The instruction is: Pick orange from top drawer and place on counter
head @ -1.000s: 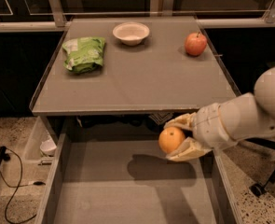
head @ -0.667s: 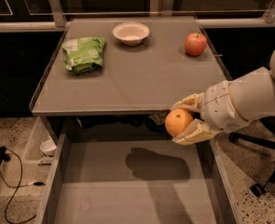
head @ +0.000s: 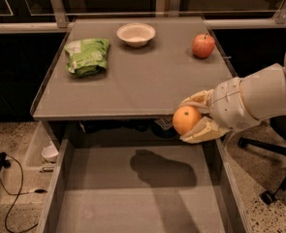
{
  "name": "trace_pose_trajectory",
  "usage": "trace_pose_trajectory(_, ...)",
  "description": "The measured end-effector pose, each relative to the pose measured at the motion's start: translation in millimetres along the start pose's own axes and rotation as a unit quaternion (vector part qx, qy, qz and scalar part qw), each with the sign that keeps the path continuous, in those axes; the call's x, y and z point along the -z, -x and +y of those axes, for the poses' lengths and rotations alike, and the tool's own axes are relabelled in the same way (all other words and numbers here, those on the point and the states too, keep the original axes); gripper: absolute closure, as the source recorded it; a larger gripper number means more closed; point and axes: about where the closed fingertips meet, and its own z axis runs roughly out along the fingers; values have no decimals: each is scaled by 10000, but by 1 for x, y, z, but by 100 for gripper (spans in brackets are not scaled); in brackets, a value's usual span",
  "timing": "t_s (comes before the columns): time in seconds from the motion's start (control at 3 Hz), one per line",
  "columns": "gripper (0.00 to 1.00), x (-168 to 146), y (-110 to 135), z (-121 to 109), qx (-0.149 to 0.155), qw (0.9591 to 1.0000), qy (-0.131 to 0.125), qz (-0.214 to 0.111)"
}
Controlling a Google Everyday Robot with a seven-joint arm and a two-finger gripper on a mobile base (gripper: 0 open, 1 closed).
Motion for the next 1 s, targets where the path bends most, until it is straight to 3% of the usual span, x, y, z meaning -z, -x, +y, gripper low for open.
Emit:
trace_pose_trajectory(0.33, 100, 12, 6, -55, 223, 9985, -506, 5)
trace_pose_trajectory(0.67, 100, 16, 15, -125, 373, 9962, -785, -49)
trace_pose_trajectory(1.0, 100, -2, 27, -184, 481, 9953, -792, -268)
